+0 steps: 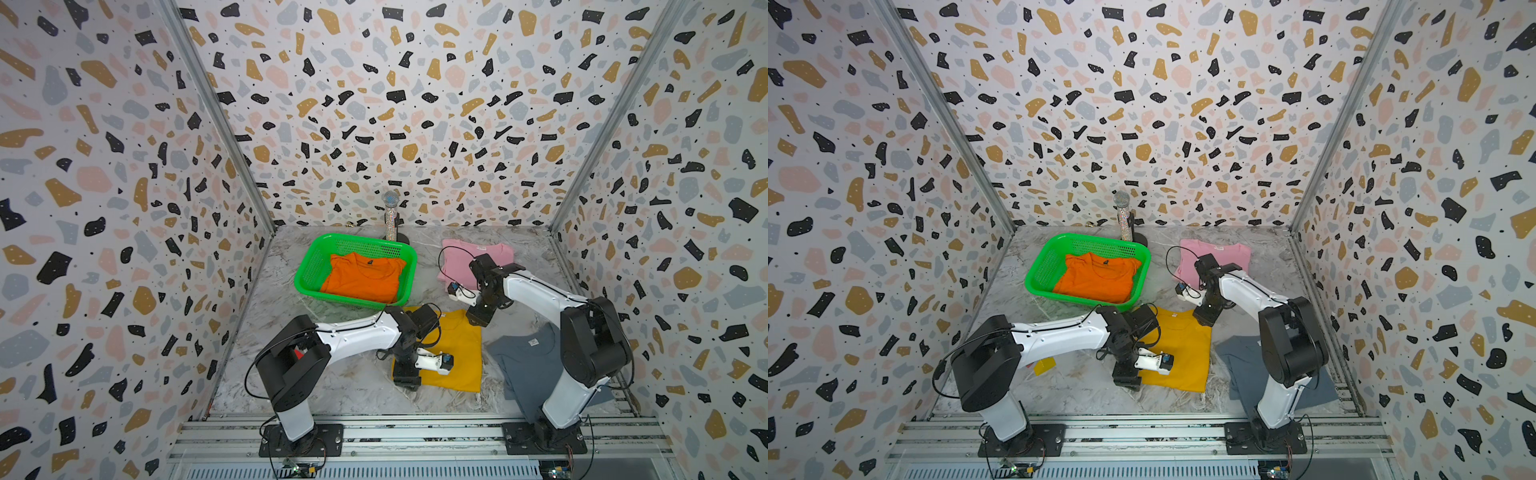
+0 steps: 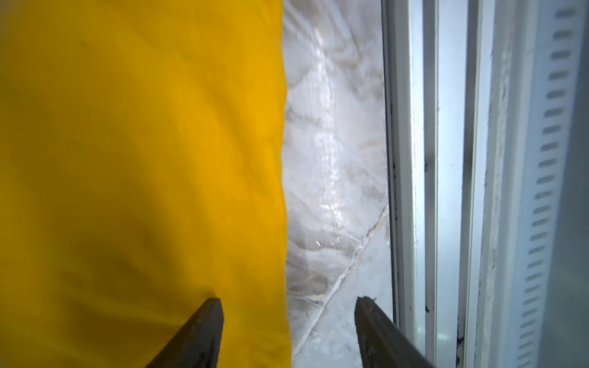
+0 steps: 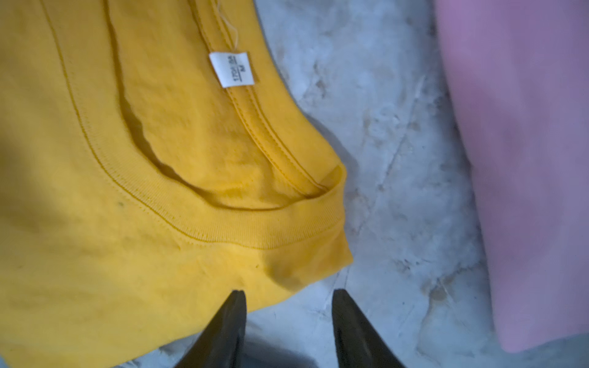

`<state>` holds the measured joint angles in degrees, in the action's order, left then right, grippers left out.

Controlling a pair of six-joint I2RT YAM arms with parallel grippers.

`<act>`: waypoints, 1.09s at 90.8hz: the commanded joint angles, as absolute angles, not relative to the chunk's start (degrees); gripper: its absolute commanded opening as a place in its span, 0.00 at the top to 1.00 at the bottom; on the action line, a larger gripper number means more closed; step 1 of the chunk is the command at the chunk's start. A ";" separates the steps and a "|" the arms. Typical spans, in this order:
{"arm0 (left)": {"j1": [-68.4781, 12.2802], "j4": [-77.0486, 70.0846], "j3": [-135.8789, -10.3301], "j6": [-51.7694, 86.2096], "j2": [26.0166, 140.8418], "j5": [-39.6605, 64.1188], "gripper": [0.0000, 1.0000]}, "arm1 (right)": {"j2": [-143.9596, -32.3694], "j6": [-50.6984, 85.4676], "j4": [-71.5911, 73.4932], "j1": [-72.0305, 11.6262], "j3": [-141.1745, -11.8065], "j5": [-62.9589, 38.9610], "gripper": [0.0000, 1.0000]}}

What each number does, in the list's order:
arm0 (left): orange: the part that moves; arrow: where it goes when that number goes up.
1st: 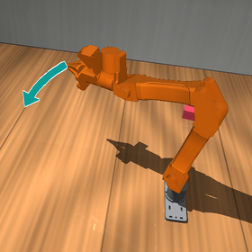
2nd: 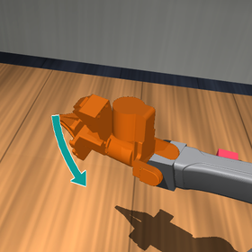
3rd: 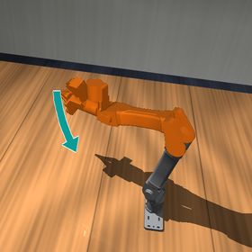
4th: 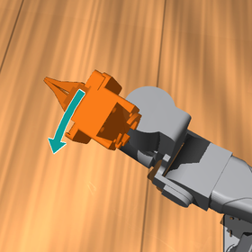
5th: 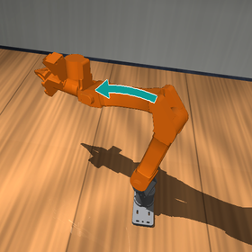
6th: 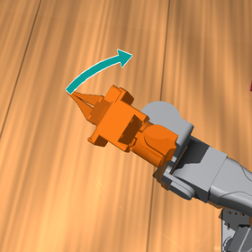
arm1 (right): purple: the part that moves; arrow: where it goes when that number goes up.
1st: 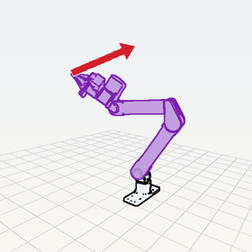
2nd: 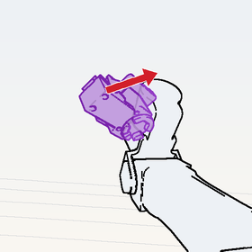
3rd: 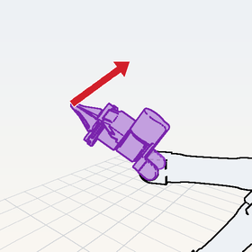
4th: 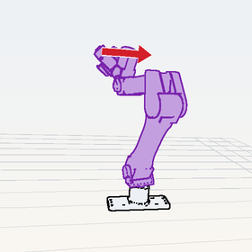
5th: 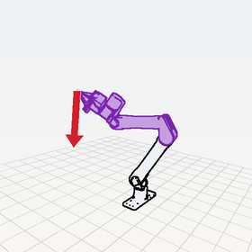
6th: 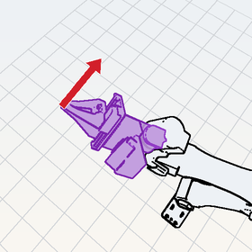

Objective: Put the folded t-shirts into the basket
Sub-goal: Pick up the T-shirt from the center of the board.

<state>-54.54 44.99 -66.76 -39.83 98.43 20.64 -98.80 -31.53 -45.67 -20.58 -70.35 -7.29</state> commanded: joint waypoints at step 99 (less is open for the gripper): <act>-58.63 35.55 -70.76 -27.06 102.34 11.71 0.29 | -103.85 -21.22 -51.35 -11.92 -70.25 -21.06 0.30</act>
